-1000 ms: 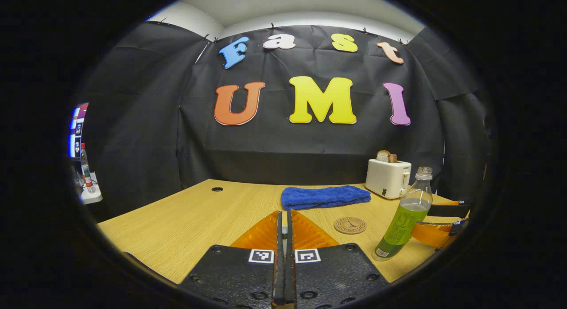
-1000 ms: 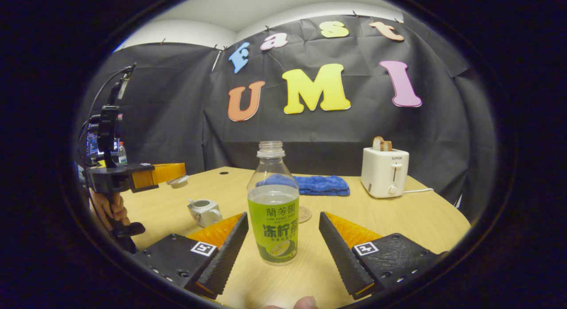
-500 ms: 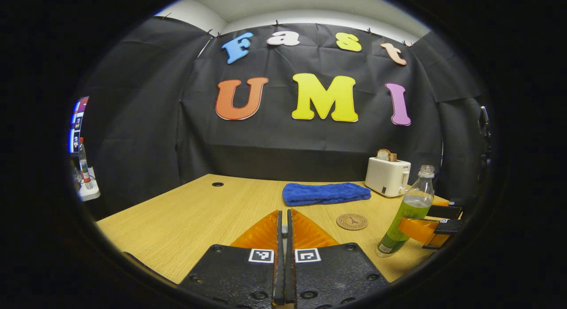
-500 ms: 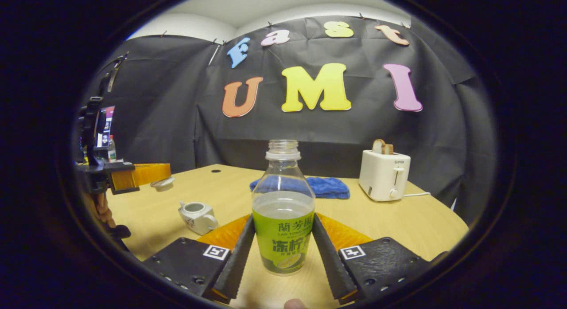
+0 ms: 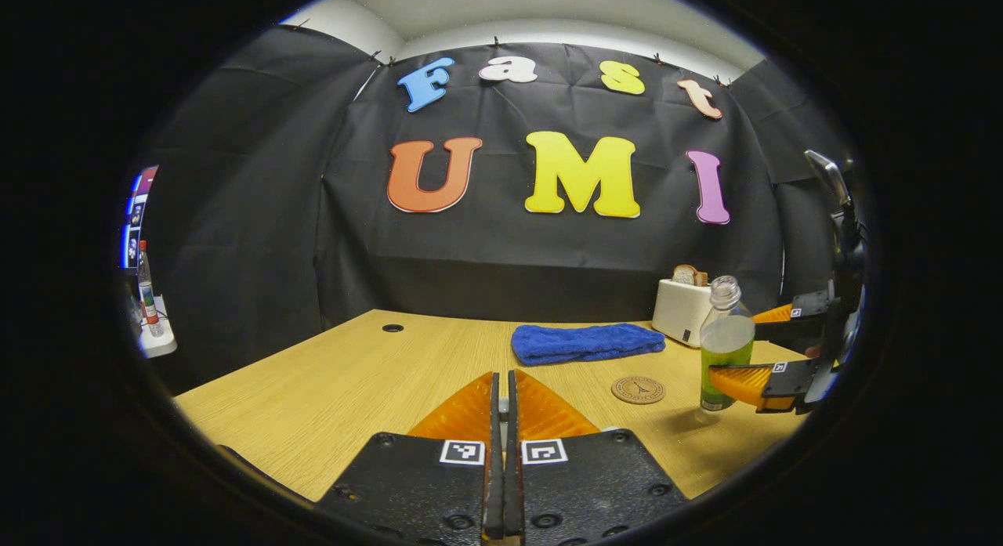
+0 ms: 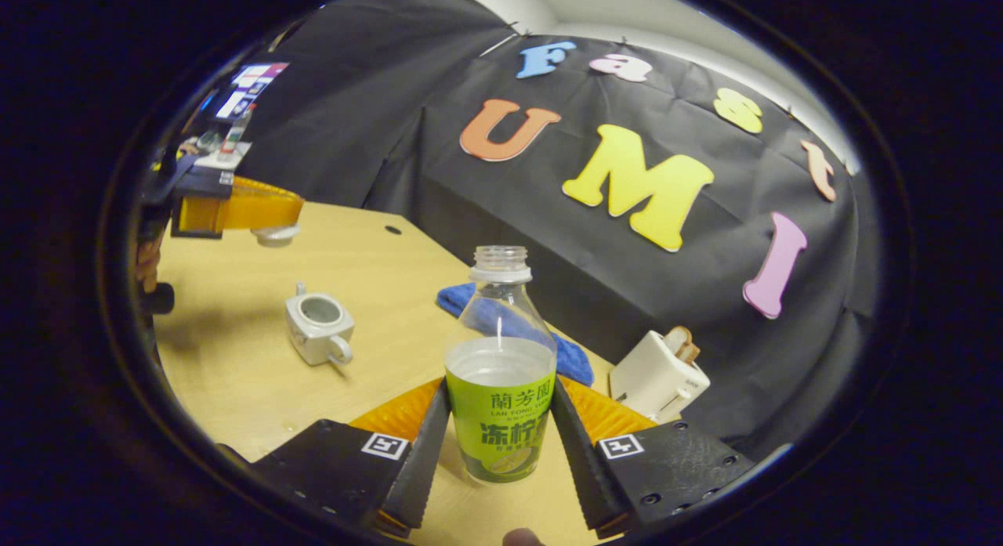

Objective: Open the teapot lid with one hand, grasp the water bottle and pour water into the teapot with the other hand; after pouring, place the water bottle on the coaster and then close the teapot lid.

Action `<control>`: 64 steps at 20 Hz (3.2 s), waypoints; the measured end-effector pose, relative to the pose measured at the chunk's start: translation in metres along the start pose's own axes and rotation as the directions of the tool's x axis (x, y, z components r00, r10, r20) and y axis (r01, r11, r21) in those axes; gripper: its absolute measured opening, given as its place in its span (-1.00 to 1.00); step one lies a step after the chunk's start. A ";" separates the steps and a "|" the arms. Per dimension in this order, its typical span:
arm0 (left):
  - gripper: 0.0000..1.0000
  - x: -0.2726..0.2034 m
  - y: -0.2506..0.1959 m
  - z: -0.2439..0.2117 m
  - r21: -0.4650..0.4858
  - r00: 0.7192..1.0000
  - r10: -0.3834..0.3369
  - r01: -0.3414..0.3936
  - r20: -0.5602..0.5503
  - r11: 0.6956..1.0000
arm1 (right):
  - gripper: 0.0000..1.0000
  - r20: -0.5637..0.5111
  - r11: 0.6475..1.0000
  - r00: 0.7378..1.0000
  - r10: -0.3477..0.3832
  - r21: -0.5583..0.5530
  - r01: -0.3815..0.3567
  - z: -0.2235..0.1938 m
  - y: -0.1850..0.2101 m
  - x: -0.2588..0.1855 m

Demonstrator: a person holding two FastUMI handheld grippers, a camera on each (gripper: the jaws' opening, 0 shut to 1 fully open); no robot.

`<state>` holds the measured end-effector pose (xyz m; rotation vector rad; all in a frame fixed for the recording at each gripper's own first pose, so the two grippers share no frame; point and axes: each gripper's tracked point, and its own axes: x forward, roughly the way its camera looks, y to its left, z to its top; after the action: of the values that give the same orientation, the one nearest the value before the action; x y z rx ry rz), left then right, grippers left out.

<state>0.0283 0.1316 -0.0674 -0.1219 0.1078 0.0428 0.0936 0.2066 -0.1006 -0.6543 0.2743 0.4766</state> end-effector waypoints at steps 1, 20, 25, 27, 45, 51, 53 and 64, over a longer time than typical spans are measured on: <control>-0.94 -0.001 0.003 -0.001 0.002 1.000 0.004 -0.004 0.000 1.000 | 0.45 -0.011 0.999 1.000 0.005 -0.042 -0.005 0.001 0.003 0.004; -0.94 -0.003 0.048 -0.017 0.011 0.999 0.028 -0.027 -0.039 1.000 | 0.46 0.021 0.708 0.997 -0.071 -0.703 0.066 0.022 0.039 0.048; -0.94 -0.003 0.057 -0.022 0.012 0.998 0.036 -0.035 -0.054 0.999 | 0.46 0.077 0.609 0.993 -0.084 -0.786 0.113 0.032 0.042 0.050; -0.94 -0.002 0.057 -0.024 0.012 0.998 0.034 -0.033 -0.056 0.999 | 0.46 0.084 0.583 0.993 -0.085 -0.804 0.118 0.034 0.042 0.052; -0.94 -0.005 0.071 -0.033 0.026 0.995 0.053 -0.050 -0.090 0.998 | 0.45 0.224 0.216 0.971 -0.079 -0.947 0.236 0.061 0.049 0.046; -0.94 -0.005 0.071 -0.034 0.031 0.994 0.053 -0.050 -0.093 0.998 | 0.46 0.260 0.137 0.963 -0.069 -0.954 0.267 0.070 0.053 0.042; -0.94 -0.006 0.071 -0.034 0.032 0.994 0.053 -0.050 -0.095 0.998 | 0.42 0.269 0.117 0.961 -0.065 -0.954 0.275 0.071 0.053 0.042; -0.94 -0.007 0.069 -0.034 0.037 0.994 0.048 -0.044 -0.095 0.998 | 0.43 0.288 0.053 0.956 -0.063 -0.955 0.291 0.079 0.052 0.037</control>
<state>0.0145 0.1954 -0.1079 -0.0861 0.2070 0.0811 0.1066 0.3056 -0.0821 -2.0524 -0.4304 0.4186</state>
